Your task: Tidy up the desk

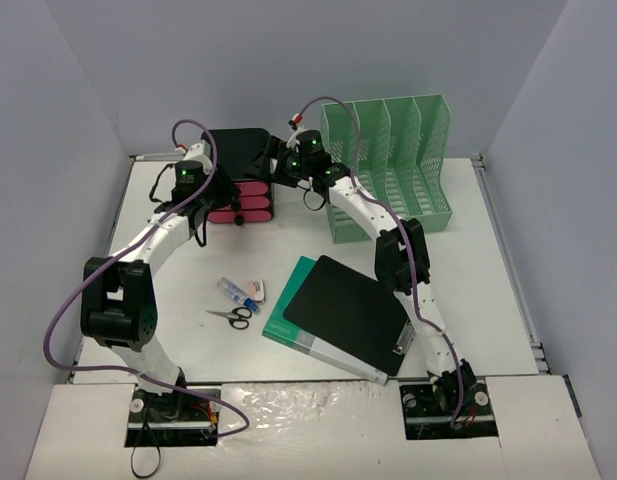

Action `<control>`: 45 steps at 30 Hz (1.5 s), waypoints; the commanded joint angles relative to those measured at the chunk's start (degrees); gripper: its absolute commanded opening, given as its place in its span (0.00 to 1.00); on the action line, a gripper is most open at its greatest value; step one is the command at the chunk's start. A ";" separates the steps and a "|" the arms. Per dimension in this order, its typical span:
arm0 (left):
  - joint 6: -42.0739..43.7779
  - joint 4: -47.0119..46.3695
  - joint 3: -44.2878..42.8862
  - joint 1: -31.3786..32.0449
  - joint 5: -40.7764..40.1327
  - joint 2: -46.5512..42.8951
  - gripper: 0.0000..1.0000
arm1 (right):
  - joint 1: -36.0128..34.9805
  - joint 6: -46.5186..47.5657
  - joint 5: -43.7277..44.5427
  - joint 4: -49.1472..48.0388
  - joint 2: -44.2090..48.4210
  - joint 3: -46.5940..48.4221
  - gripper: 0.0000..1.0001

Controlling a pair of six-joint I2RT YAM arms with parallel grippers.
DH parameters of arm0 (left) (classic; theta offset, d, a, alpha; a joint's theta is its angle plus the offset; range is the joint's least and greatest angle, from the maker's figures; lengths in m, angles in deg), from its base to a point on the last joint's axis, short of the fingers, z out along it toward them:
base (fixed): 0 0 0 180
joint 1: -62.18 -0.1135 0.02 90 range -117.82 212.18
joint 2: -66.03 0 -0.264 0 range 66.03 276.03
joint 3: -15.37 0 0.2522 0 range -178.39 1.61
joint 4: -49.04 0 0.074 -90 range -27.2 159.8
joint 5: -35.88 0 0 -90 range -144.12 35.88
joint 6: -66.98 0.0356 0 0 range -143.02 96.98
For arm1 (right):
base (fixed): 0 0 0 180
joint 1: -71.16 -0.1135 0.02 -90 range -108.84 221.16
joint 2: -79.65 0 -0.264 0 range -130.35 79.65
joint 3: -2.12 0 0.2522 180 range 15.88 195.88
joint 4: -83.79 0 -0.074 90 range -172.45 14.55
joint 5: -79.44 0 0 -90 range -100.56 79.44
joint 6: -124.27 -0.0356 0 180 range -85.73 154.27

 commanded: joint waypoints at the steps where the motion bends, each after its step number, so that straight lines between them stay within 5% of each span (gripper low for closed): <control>1: -0.15 -4.06 -3.82 -0.54 0.99 -1.63 0.23 | 0.51 -0.19 -1.28 -3.61 0.30 0.74 0.90; 8: 0.33 -2.64 -3.15 -0.54 1.08 -2.36 0.00 | 0.68 -0.44 -0.98 -3.52 0.32 0.81 0.90; 45: 0.83 4.60 10.24 1.48 -0.47 -18.62 0.00 | 1.26 0.33 -0.83 -3.61 1.55 -1.37 0.89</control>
